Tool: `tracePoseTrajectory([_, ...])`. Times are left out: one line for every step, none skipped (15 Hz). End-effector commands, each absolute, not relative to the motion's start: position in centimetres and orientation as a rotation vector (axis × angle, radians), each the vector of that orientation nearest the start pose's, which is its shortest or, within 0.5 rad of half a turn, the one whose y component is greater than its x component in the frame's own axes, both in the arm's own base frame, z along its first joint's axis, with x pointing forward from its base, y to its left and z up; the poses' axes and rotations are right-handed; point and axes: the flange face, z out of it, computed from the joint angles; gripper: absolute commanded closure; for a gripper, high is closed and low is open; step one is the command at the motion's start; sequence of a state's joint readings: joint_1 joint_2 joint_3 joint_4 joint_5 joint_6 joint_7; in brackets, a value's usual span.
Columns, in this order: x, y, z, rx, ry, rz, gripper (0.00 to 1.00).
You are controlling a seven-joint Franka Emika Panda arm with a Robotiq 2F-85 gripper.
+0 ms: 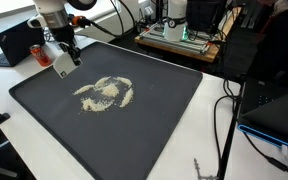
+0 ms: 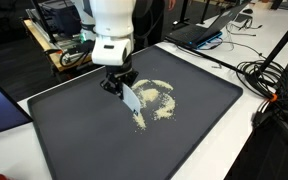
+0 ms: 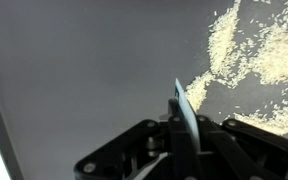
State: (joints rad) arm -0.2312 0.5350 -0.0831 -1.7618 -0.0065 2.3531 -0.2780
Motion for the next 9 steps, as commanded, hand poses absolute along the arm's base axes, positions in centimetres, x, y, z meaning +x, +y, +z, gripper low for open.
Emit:
tracePoseTrajectory([63.8,-21.3,23.9,-3.171,-0.076,-0.140,0.99])
tracePoseTrajectory([64.0,-21.4,23.2,-3.174,-0.102,-0.153,0.99])
tracePoseTrajectory([64.3,-21.6,22.4,-3.180,-0.117,-0.156,0.99])
tracePoseTrajectory([64.5,-21.6,21.7,-3.179,-0.133,-0.166,0.99])
tracePoseTrajectory([64.7,-21.6,20.9,-3.176,-0.156,-0.175,0.99])
tracePoseTrajectory([64.9,-21.6,20.2,-3.175,-0.169,-0.174,0.99])
tracePoseTrajectory([65.1,-21.7,19.7,-3.179,-0.179,-0.182,0.99])
tracePoseTrajectory([65.3,-21.8,19.3,-3.183,-0.181,-0.191,0.99])
tracePoseTrajectory([65.5,-21.9,19.0,-3.185,-0.185,-0.196,0.99])
